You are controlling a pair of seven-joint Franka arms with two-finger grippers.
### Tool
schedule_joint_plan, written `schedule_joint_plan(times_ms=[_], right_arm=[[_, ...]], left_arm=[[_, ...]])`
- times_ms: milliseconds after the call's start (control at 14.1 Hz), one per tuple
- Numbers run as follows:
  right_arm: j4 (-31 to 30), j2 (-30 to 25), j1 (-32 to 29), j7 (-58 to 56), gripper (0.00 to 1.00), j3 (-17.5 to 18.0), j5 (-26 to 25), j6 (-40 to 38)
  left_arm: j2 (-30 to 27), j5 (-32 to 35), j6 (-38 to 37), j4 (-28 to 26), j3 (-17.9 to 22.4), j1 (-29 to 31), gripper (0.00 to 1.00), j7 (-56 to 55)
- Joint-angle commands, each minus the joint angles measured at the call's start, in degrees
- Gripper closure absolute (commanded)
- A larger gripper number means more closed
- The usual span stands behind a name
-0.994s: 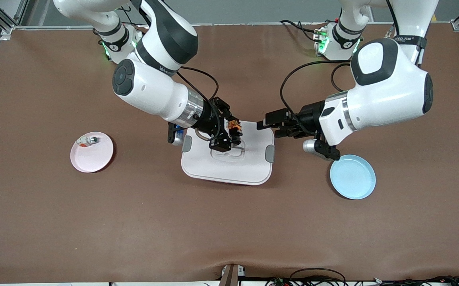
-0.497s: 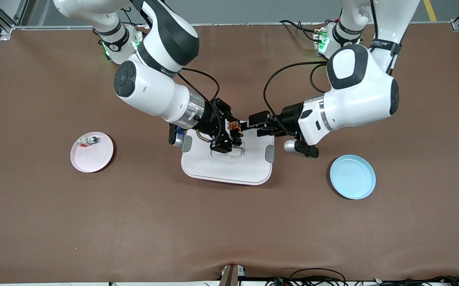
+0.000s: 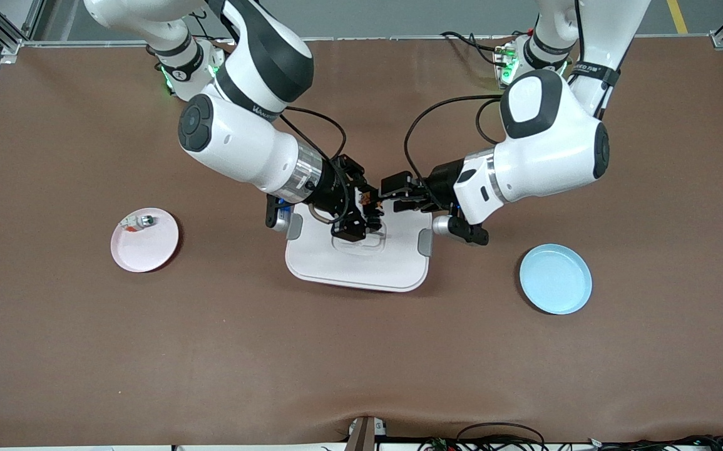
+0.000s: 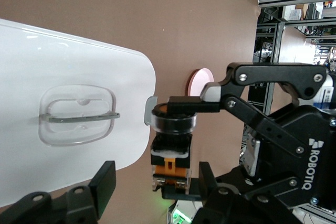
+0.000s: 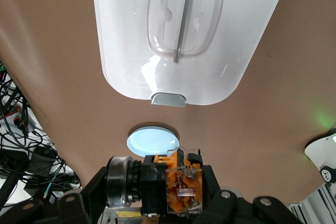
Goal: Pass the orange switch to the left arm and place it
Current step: 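Close the left gripper on the switch's orange cap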
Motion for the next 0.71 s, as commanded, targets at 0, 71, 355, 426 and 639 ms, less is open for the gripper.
schedule_joint_plan(times_ms=[0, 71, 355, 426, 639], right_arm=[[1.9, 1.0, 0.6, 1.1, 1.0, -0.5, 0.9, -0.1], [2.0, 1.0, 0.6, 1.1, 1.0, -0.5, 0.9, -0.1], [2.3, 1.0, 0.6, 1.1, 1.0, -0.5, 0.9, -0.1], [2.3, 1.0, 0.6, 1.1, 1.0, -0.5, 0.9, -0.1], [2.3, 1.0, 0.6, 1.1, 1.0, -0.5, 0.9, -0.1]], left_arm=[[0.4, -2.0, 2.4, -0.4, 0.0, -0.9, 0.3, 1.8], [0.5, -2.3, 2.5, -0.4, 0.0, -1.0, 0.3, 1.9], [0.9, -4.9, 2.8, -0.4, 0.0, -1.2, 0.4, 3.4], [0.9, -5.0, 2.9, -0.4, 0.0, -1.4, 0.4, 3.4], [1.0, -5.0, 3.0, -0.4, 0.0, -1.4, 0.44, 3.7]])
